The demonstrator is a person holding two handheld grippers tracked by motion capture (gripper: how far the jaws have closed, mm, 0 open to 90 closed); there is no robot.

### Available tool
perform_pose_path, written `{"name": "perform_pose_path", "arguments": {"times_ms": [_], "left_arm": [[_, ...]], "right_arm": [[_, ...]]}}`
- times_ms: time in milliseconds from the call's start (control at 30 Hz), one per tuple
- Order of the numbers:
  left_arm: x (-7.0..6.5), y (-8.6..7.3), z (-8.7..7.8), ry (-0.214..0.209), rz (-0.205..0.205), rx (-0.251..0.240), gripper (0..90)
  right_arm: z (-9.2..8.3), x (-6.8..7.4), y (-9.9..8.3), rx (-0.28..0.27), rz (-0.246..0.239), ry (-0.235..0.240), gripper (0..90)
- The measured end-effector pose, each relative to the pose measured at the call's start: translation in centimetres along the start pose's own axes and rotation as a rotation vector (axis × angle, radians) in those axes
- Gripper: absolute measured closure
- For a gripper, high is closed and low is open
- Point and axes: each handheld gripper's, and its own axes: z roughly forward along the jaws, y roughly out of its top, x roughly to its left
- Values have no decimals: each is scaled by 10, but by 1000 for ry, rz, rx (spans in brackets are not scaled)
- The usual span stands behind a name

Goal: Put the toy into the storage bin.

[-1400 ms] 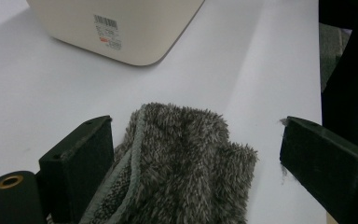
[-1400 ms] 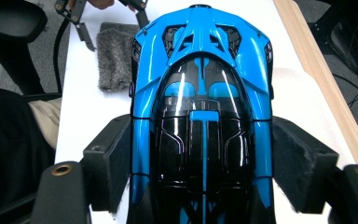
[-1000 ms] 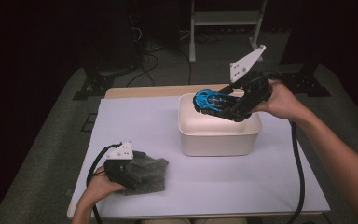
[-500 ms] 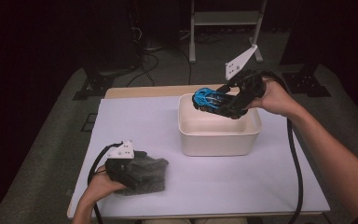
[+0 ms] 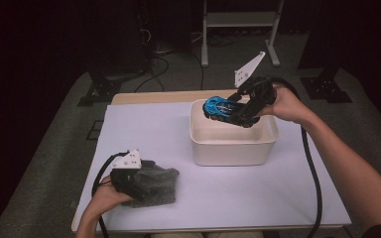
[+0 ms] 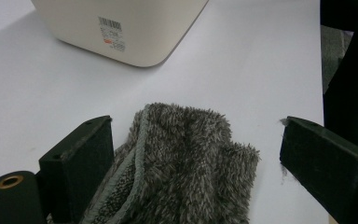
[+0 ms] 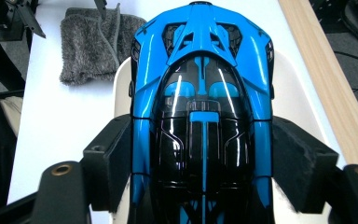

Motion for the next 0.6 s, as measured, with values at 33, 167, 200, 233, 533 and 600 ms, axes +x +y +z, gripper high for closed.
{"name": "perform_pose_path", "arguments": {"times_ms": [33, 167, 200, 233, 533, 600], "left_arm": [[0, 0, 0, 0, -1, 1, 94], [-1, -1, -1, 4, -3, -2, 94], [-1, -1, -2, 4, -4, -2, 94], [-1, -1, -2, 5, -3, -4, 94], [-2, -2, -4, 12, 3, -2, 93], [-3, -2, -4, 12, 2, -3, 93]], "right_arm": [[2, -1, 0, 2, 1, 2, 270], [9, -3, -1, 11, -2, 12, 270], [12, -4, -1, 12, -4, 15, 270], [14, -4, -1, 15, -3, 21, 270], [31, -9, -8, 26, 18, 47, 270], [33, -10, -11, 24, 24, 53, 270]]}}
